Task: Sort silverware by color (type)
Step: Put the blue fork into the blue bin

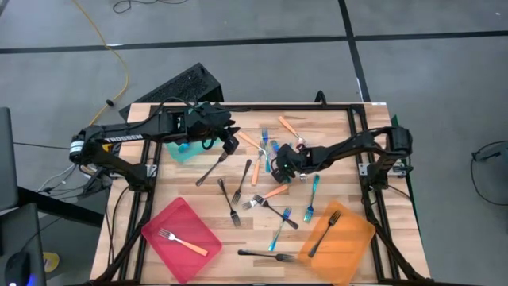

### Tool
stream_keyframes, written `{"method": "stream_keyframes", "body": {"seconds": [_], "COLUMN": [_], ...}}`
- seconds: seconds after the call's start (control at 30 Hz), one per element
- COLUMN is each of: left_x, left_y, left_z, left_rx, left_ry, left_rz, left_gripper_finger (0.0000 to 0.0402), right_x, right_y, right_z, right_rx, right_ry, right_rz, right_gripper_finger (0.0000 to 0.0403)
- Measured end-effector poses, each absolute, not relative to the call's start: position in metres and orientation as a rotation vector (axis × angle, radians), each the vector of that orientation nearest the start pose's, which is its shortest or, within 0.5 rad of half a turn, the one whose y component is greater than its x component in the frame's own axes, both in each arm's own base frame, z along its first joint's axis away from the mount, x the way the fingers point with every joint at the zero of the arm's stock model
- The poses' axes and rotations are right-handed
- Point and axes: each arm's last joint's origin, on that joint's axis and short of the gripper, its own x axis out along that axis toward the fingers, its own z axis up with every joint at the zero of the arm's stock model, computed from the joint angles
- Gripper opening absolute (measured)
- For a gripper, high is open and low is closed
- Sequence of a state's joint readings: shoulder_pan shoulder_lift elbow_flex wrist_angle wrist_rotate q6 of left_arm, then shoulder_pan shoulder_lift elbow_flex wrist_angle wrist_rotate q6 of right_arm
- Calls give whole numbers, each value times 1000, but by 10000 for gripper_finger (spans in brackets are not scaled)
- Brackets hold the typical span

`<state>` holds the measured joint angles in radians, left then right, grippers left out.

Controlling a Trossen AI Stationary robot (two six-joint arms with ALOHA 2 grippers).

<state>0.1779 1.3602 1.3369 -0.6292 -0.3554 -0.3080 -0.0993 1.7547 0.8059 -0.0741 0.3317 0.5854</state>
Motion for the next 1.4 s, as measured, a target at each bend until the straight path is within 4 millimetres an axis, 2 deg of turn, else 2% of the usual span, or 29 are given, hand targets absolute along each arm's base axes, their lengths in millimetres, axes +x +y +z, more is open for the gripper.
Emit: {"method": "stream_keyframes", "body": {"seconds": [0.23,0.47,0.67,0.8,0.87,0.93,1.1,1.17,1.27,1.4], "left_x": [280,280,280,284,285,287,284,281,271,262], "left_y": [61,61,62,64,63,63,63,60,57,58], "left_z": [358,358,360,358,346,324,268,253,237,231], "left_rx": [-235,-234,-214,-211,-200,-213,-314,-348,-396,-414], "left_ry": [568,571,546,490,454,421,194,78,-54,-172], "left_rz": [623,632,678,674,622,525,154,37,-1,74], "left_gripper_finger": [116,116,116,116,116,116,116,116,116,116], "right_x": [312,309,304,304,304,303,300,301,302,309], "right_y": [-35,-30,-31,-28,-28,-28,-29,-30,-30,-30], "right_z": [106,115,122,134,141,147,170,181,199,226], "right_rx": [400,420,432,412,413,412,382,369,342,262], "right_ry": [888,855,841,772,744,716,625,565,467,281], "right_rz": [-716,-762,-790,-812,-814,-820,-814,-796,-764,-683], "right_gripper_finger": [126,36,33,33,33,33,18,18,18,18]}}
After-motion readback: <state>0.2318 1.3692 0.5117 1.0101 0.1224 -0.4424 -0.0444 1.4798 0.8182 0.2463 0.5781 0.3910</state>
